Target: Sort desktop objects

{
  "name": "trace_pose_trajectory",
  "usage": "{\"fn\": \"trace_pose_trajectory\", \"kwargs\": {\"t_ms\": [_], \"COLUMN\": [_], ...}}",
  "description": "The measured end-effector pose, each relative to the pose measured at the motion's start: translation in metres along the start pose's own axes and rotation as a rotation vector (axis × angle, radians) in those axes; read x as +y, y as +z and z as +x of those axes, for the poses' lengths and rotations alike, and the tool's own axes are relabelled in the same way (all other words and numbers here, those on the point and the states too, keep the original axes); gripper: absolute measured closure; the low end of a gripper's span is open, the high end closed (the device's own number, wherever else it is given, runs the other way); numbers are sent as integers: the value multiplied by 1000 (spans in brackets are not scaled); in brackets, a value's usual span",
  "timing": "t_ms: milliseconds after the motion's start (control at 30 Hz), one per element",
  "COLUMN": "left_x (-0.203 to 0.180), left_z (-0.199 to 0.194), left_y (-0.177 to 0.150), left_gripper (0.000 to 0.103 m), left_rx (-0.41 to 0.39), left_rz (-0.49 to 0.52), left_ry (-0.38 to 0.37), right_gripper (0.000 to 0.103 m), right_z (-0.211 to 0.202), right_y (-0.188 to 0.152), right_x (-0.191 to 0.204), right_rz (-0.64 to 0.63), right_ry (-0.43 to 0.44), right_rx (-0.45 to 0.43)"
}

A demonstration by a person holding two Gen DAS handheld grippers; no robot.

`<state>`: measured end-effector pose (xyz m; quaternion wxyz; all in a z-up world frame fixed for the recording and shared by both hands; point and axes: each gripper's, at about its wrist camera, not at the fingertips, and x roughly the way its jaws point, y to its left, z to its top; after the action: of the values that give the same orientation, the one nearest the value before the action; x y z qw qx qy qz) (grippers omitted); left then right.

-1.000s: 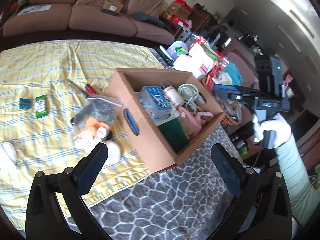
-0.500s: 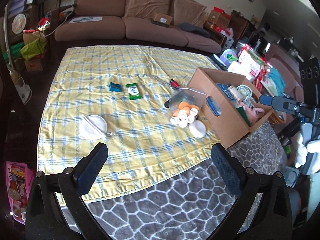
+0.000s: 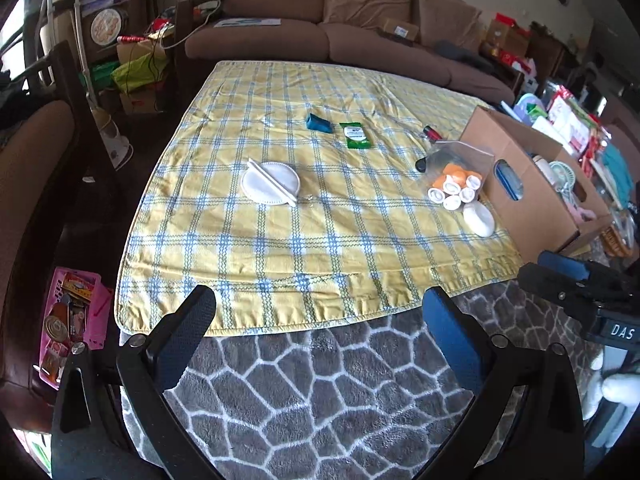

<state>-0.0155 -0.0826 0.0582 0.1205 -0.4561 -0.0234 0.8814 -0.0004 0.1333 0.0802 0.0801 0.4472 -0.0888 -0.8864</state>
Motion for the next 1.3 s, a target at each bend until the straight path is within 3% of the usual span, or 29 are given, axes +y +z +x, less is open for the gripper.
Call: {"fn": "trace_pose_trajectory", "kwargs": {"t_ms": [300, 700, 867, 933, 1100, 1300], "left_x": [4, -8, -7, -6, -18, -52], "left_z": [38, 47, 46, 40, 34, 40], "left_y": [-31, -36, -35, -35, -30, -27], "left_gripper": [0, 0, 0, 0, 0, 0], "left_rx": [45, 38, 49, 49, 36, 31], "left_rz": [-40, 33, 20, -17, -63, -22], "left_ry": [51, 145, 140, 96, 62, 78], "right_gripper": [20, 15, 15, 15, 15, 15], "right_z": [36, 44, 37, 29, 0, -16], "right_y": [-23, -34, -33, -32, -28, -31], "right_x": [0, 7, 0, -2, -27, -80], "right_rz": [25, -18, 12, 16, 17, 47], "right_ry": [-99, -173, -145, -137, -168, -242], "right_rx": [24, -21, -42, -41, -61, -46]}}
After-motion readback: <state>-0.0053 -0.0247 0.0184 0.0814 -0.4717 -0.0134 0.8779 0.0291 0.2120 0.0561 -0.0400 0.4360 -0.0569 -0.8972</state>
